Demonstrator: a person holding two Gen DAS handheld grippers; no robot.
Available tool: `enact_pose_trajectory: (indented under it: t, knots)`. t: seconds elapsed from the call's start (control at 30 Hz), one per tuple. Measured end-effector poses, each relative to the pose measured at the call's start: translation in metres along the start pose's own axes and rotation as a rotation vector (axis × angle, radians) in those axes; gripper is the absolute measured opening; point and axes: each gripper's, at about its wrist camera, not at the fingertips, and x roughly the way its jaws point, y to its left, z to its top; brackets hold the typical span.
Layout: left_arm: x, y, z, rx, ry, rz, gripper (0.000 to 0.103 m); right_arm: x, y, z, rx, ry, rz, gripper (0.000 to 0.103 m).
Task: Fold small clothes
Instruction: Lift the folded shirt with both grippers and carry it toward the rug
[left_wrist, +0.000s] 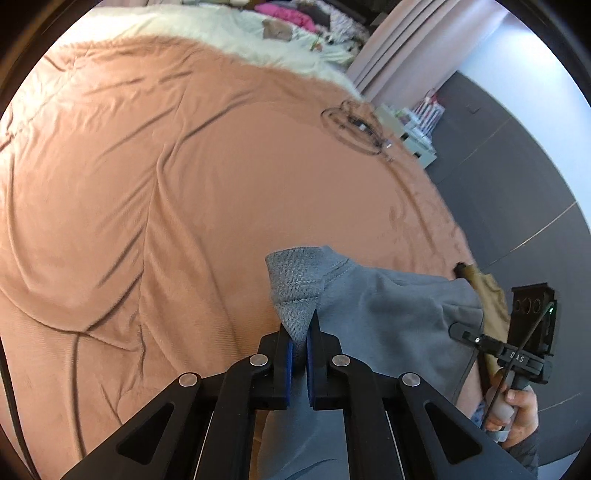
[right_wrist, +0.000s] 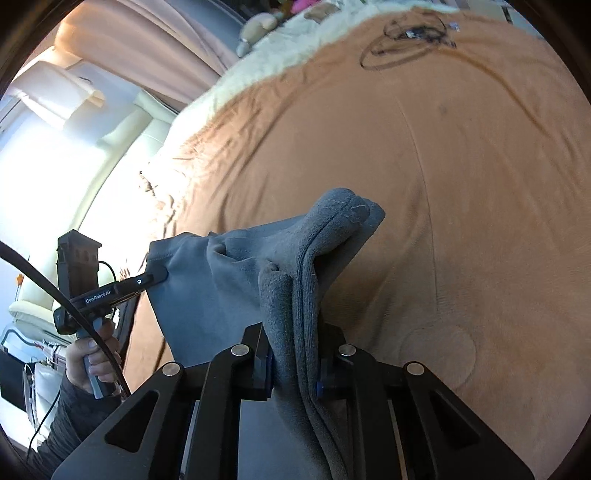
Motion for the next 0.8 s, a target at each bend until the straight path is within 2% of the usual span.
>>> enact_pose_trajectory:
  t: [0.4,0.57,0.8]
  knots:
    - [-0.099,-0.064,-0.008,0.085,-0.149,-0.100,0.005,-0.113,0.049,-0.050,-0.095,-0.160,0.011,0.011]
    - [-0.140,-0.106,-0.014,0.141,-0.209,-0.148,0.005,-0.184,0.058,-0.082,-0.140,-0.236,0.007,0.011]
    - [-0.182,-0.180,-0.018,0.231,-0.264,-0.210,0.005,-0.291,0.077,-0.118,-0.206,-0.355,-0.047,0.011]
